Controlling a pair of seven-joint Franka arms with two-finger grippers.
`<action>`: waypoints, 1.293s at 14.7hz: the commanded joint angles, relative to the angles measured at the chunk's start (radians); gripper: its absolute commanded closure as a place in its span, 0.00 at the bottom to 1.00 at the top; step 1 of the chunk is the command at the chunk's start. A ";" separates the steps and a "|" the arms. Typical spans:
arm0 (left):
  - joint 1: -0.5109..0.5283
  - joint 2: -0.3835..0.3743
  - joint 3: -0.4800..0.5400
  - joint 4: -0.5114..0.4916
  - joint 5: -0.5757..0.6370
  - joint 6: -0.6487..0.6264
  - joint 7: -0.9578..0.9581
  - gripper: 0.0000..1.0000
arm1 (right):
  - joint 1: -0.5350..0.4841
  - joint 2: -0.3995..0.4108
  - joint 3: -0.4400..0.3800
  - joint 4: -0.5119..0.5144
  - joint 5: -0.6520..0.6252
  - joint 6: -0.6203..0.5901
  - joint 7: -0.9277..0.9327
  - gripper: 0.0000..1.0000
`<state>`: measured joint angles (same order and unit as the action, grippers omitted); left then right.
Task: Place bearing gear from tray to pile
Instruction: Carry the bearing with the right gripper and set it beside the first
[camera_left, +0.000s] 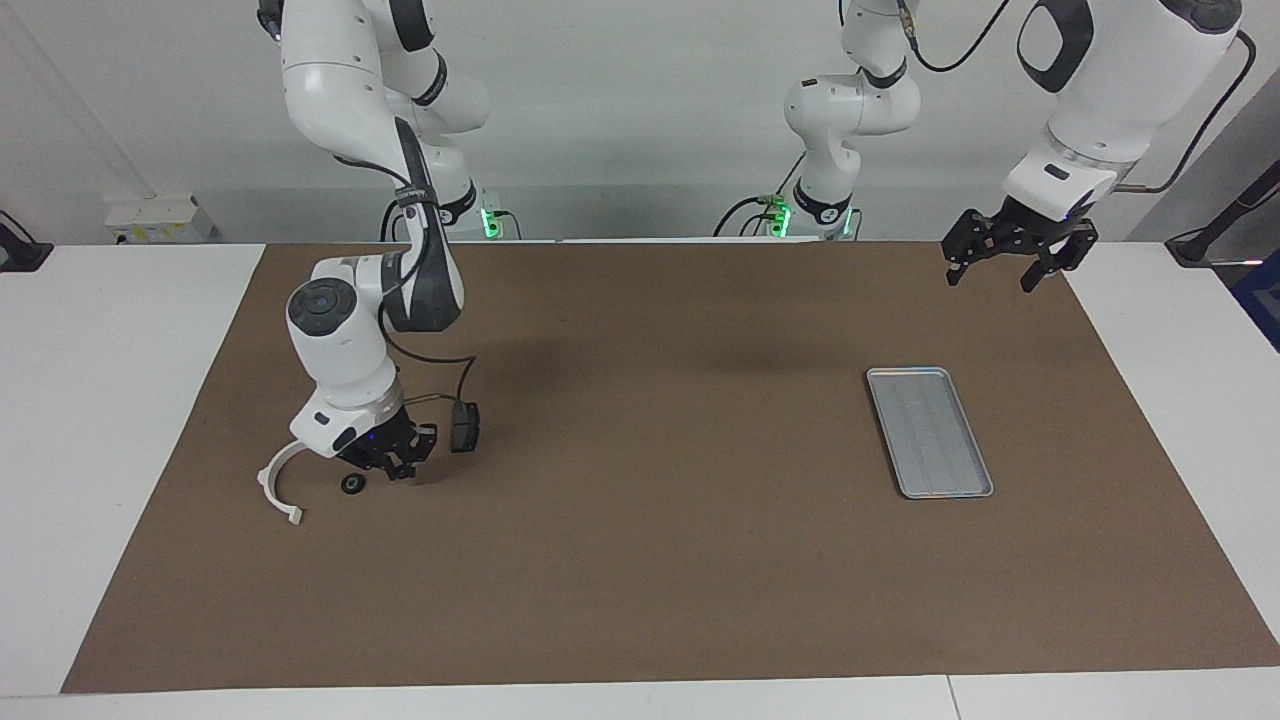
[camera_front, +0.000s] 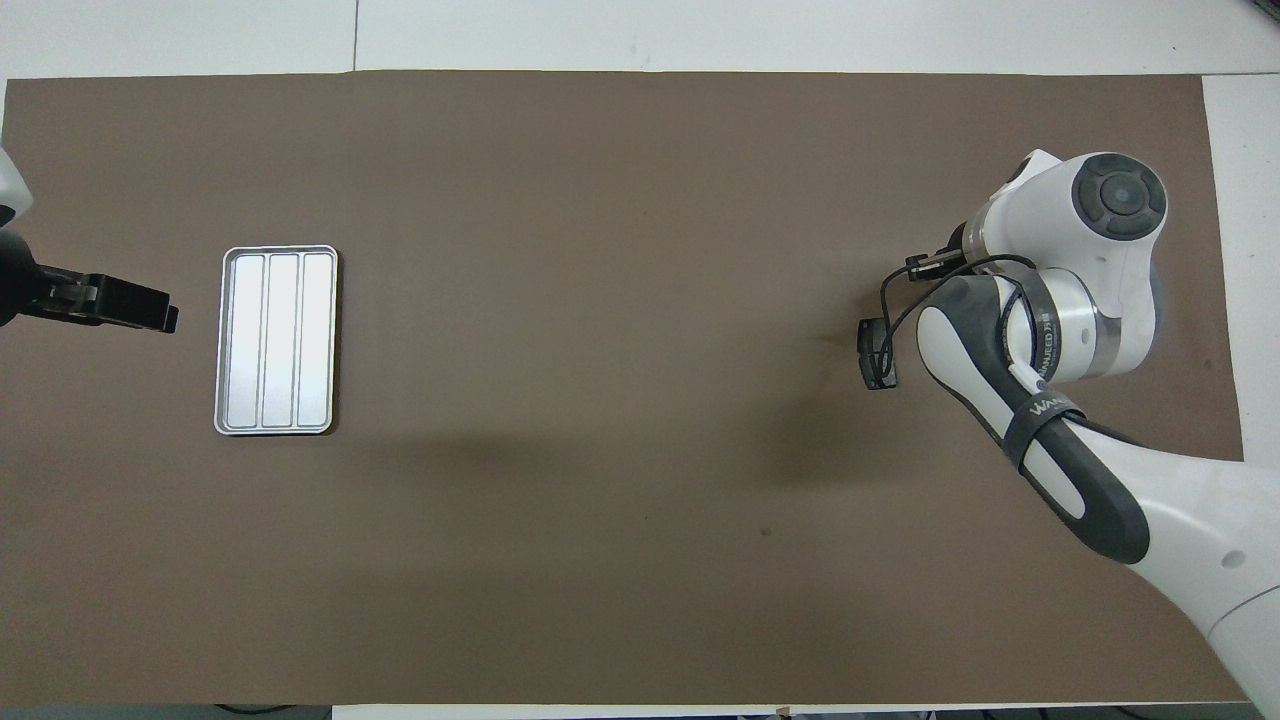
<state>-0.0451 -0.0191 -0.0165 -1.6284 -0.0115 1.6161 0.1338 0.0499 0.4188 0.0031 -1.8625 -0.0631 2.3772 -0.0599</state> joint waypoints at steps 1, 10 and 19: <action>-0.002 -0.030 0.001 -0.033 0.018 0.021 0.010 0.00 | -0.012 0.017 0.008 -0.001 0.019 0.034 -0.017 1.00; -0.002 -0.030 0.001 -0.033 0.018 0.021 0.010 0.00 | -0.008 0.037 0.006 -0.004 0.019 0.056 0.006 0.69; -0.002 -0.030 0.001 -0.034 0.018 0.021 0.010 0.00 | 0.004 -0.021 0.006 0.000 0.019 -0.015 0.011 0.00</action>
<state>-0.0451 -0.0193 -0.0168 -1.6284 -0.0115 1.6161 0.1338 0.0581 0.4353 0.0037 -1.8564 -0.0598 2.3984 -0.0557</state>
